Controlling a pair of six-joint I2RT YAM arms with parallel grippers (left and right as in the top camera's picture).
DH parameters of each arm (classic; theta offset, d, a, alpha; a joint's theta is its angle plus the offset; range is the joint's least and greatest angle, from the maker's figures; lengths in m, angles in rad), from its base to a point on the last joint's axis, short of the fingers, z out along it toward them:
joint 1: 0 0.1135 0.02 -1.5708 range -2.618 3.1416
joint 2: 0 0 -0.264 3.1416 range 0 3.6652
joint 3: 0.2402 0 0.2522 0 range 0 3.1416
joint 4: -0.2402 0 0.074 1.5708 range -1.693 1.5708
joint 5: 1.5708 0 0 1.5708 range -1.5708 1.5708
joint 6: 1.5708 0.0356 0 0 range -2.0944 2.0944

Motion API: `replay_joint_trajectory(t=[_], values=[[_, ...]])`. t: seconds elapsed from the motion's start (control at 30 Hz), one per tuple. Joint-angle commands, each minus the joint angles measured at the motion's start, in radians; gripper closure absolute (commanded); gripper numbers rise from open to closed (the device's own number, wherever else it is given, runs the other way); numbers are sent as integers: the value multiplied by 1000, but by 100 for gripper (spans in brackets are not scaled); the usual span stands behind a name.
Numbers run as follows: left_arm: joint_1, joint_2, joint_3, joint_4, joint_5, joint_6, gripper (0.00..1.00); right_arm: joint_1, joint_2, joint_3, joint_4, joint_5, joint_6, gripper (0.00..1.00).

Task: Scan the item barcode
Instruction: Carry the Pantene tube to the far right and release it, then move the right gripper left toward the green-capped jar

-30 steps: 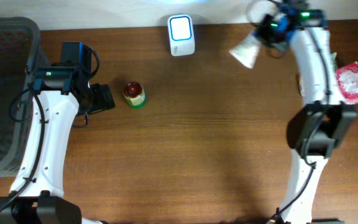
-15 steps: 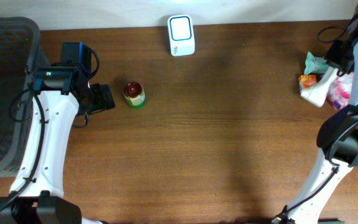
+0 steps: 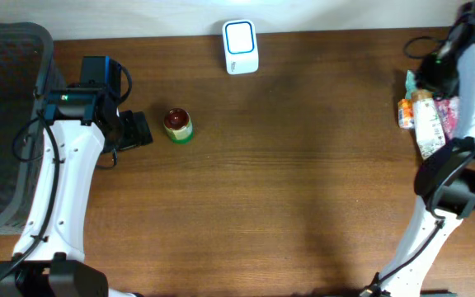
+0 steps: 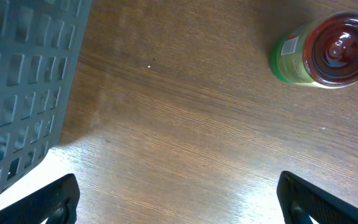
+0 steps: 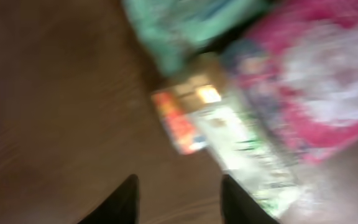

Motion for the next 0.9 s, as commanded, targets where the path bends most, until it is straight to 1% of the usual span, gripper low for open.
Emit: replay_joint_trajectory(t=[0.0, 0.03, 0.07, 0.1, 0.13, 0.17, 0.2, 0.33, 0.57, 0.73, 0.87], values=[[6, -15, -3, 2, -11, -3, 1, 104, -12, 18, -10, -164, -49, 45], [6, -15, -3, 2, -11, -3, 1, 145, -12, 18, -14, -218, -67, 40], [6, -15, -3, 2, -11, -3, 1, 170, -12, 18, -17, -233, -67, 32], [6, -15, -3, 2, -11, -3, 1, 209, -12, 18, -23, -239, -67, 12], [6, -15, -3, 2, -11, -3, 1, 246, -12, 18, -29, -239, -67, 11], [6, -15, -3, 2, -11, -3, 1, 291, -12, 16, -39, -238, -67, 8], [6, -15, -3, 2, -11, -3, 1, 317, -12, 14, -45, -238, -67, 1], [6, -15, -3, 2, -11, -3, 1, 427, -11, 14, -62, -235, -67, 1], [6, -15, -3, 2, -11, -3, 1, 590, -11, 15, -37, -236, -66, 1], [6, -15, -3, 2, -11, -3, 1, 692, -11, 15, 34, -247, -17, 1], [6, -15, -3, 2, -11, -3, 1, 753, -11, 15, 123, -325, 11, 1]])
